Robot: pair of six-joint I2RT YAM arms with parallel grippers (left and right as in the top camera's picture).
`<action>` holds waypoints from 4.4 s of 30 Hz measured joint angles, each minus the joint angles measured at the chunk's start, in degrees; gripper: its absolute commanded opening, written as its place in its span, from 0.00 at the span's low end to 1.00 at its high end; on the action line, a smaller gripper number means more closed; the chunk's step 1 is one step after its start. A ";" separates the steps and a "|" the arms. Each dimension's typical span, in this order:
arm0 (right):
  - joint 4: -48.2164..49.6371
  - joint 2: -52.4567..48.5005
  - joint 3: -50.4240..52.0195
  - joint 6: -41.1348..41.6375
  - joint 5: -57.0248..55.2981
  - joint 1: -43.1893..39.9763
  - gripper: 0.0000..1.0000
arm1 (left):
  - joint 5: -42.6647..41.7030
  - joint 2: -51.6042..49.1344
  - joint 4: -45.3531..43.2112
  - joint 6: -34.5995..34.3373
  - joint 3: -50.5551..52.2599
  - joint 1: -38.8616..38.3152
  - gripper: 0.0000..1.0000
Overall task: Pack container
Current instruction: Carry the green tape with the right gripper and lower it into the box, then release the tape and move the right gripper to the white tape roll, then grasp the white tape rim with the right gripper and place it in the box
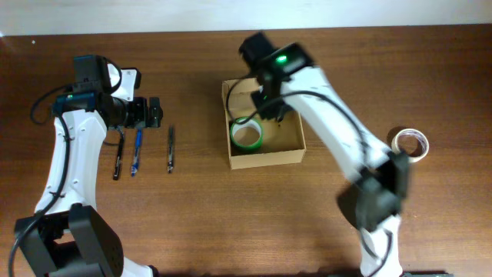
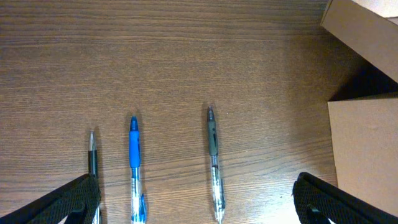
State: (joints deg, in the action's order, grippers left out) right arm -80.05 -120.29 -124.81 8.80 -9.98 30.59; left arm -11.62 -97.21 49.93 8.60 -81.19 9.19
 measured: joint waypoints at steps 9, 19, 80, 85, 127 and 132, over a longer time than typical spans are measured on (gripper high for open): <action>-9.29 30.16 -5.73 3.23 -16.02 -1.70 0.43 | -0.02 0.00 0.02 0.00 -0.04 0.00 0.99; -12.57 29.70 4.48 9.05 -15.13 -25.16 0.49 | -0.02 0.00 0.02 0.00 -0.04 0.00 0.99; 20.72 29.75 41.64 11.13 20.22 -53.53 0.04 | -0.02 0.00 0.02 0.02 -0.04 0.00 0.99; 14.51 37.22 30.75 5.22 21.73 -39.95 0.04 | -0.04 0.00 0.02 0.02 -0.04 0.00 0.99; 29.81 5.51 28.28 -7.17 8.57 -1.95 0.04 | -0.02 0.00 0.02 0.00 -0.04 0.00 0.99; 30.45 4.50 28.28 -6.19 8.79 -0.94 0.04 | -0.02 0.00 0.02 0.02 -0.04 0.00 0.99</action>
State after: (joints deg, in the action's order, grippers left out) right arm -49.60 -115.79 -96.53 2.61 -1.19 29.65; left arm -11.64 -97.21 49.95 8.62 -81.23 9.19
